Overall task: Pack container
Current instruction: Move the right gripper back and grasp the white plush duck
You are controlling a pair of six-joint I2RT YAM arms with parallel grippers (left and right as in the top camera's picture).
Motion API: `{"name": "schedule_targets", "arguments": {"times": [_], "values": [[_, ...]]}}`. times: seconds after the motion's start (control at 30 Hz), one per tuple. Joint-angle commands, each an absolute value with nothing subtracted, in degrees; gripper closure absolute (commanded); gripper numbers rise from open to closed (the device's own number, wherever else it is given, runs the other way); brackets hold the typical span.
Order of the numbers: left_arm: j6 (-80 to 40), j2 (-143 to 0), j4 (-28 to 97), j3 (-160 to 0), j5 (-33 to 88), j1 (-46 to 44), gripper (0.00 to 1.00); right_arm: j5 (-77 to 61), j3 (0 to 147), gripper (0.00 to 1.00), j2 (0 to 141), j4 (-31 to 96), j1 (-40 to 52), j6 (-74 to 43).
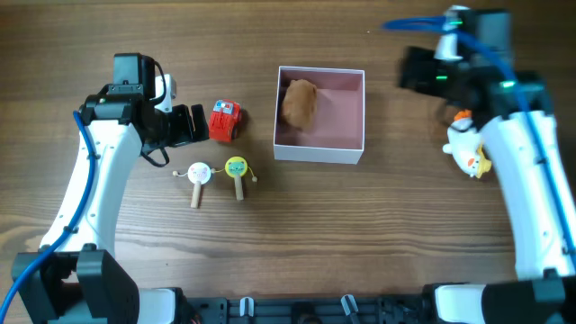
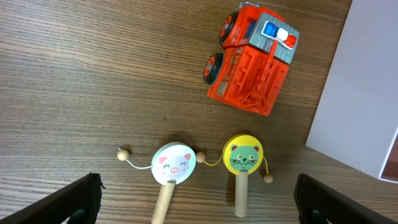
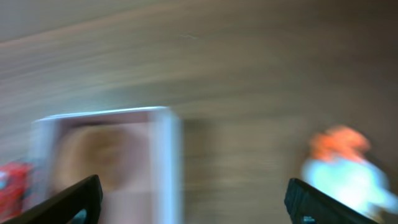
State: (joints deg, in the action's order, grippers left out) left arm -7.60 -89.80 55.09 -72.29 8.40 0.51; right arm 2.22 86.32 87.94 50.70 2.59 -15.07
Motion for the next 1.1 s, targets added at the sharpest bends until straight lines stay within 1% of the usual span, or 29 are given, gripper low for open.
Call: {"name": "schedule_targets", "arguments": {"times": [0.0, 0.2, 0.3, 0.47, 0.53, 0.6, 0.63, 0.67, 0.7, 0.77, 0.8, 0.83, 0.9, 1.07], "values": [[-6.7, -89.8, 55.1, -73.4, 8.3, 0.9, 0.0, 4.7, 80.8, 0.01, 92.1, 51.2, -7.0, -15.2], [-6.7, -89.8, 55.1, -73.4, 8.3, 0.9, 0.0, 4.7, 75.7, 0.0, 100.0, 49.1, -16.3, -14.3], [-6.7, -89.8, 55.1, -73.4, 8.3, 0.9, 0.0, 4.3, 75.6, 0.0, 104.5, 47.7, -18.0, -10.6], [-6.7, -89.8, 55.1, -73.4, 8.3, 0.9, 0.0, 3.4, 75.6, 0.01, 110.4, 45.5, -18.4, -10.1], [-6.7, -89.8, 55.1, -73.4, 8.3, 0.9, 0.0, 2.6, 75.6, 0.14, 111.5, 45.0, -18.4, -10.2], [-6.7, -89.8, 55.1, -73.4, 8.3, 0.9, 0.0, 1.3, 75.6, 0.29, 111.9, 44.4, -18.4, -10.6], [-6.7, -89.8, 55.1, -73.4, 8.3, 0.9, 0.0, 0.7, 75.6, 0.35, 111.9, 44.0, -18.4, -10.6], [-6.7, -89.8, 55.1, -73.4, 8.3, 0.9, 0.0, -0.5, 75.6, 0.49, 111.9, 43.2, -18.4, -10.6], [-6.7, -89.8, 55.1, -73.4, 8.3, 0.9, 0.0, -1.6, 75.7, 0.57, 111.9, 42.5, -18.4, -10.5], [-6.7, -89.8, 55.1, -73.4, 8.3, 0.9, 0.0, -3.1, 75.8, 0.67, 111.9, 42.0, -18.4, -10.6], [-6.7, -89.8, 55.1, -73.4, 8.3, 0.9, 0.0, -3.8, 75.9, 0.83, 111.8, 42.3, -18.4, -10.7], [-6.7, -89.8, 55.1, -73.4, 8.3, 0.9, 0.0, -5.3, 76.0, 0.92, 111.5, 42.8, -18.4, -10.9], [-6.7, -89.8, 55.1, -73.4, 8.3, 0.9, 0.0, -8.7, 76.5, 0.95, 110.5, 43.9, -18.2, -12.9], [-6.7, -89.8, 55.1, -73.4, 8.3, 0.9, 0.0, -20.2, 77.3, 0.96, 102.5, 45.1, -14.3, -16.9]]}}
